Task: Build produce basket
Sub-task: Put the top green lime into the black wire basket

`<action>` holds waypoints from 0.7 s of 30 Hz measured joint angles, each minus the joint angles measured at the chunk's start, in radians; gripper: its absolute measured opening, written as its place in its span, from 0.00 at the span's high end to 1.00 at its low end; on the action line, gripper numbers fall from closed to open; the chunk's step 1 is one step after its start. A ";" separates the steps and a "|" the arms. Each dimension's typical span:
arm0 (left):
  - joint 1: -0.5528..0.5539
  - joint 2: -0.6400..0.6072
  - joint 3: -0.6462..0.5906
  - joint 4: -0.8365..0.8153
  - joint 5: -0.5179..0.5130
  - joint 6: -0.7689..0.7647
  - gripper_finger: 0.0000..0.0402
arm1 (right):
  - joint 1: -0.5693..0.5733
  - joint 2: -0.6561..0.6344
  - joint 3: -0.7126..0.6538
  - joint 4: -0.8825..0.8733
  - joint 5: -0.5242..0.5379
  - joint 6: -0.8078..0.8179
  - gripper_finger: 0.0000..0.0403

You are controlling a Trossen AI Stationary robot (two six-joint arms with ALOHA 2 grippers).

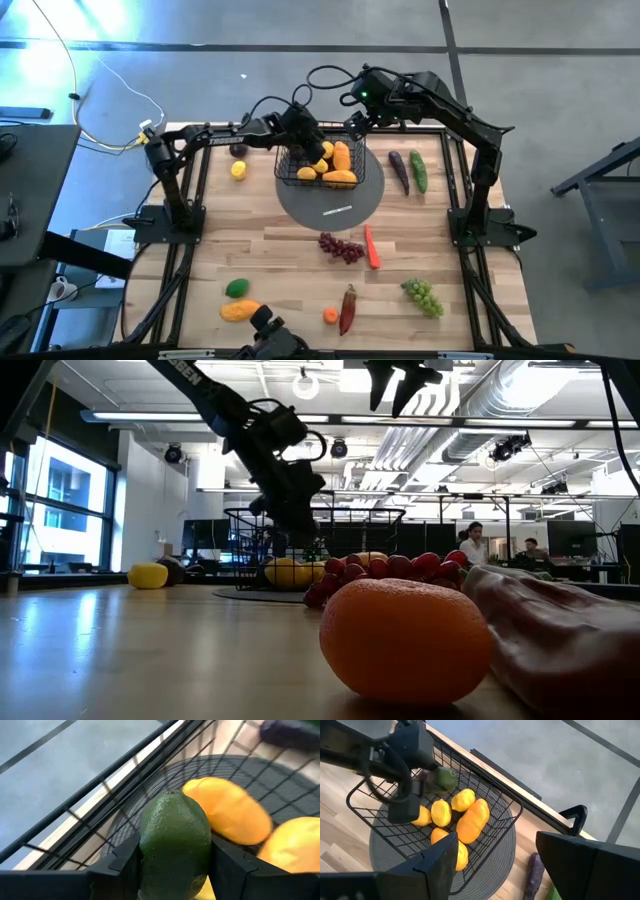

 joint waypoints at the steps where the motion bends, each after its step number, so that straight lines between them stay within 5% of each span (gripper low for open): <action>1: 0.000 0.005 0.000 0.000 -0.006 0.000 0.58 | 0.000 0.000 0.000 0.000 0.000 0.001 0.38; 10: 0.000 0.011 0.000 -0.002 0.002 0.021 0.56 | 0.004 0.000 0.000 -0.013 -0.029 0.050 0.38; 21: 0.000 0.011 0.000 -0.010 -0.018 0.029 0.37 | 0.042 0.000 0.000 -0.039 -0.095 0.075 0.38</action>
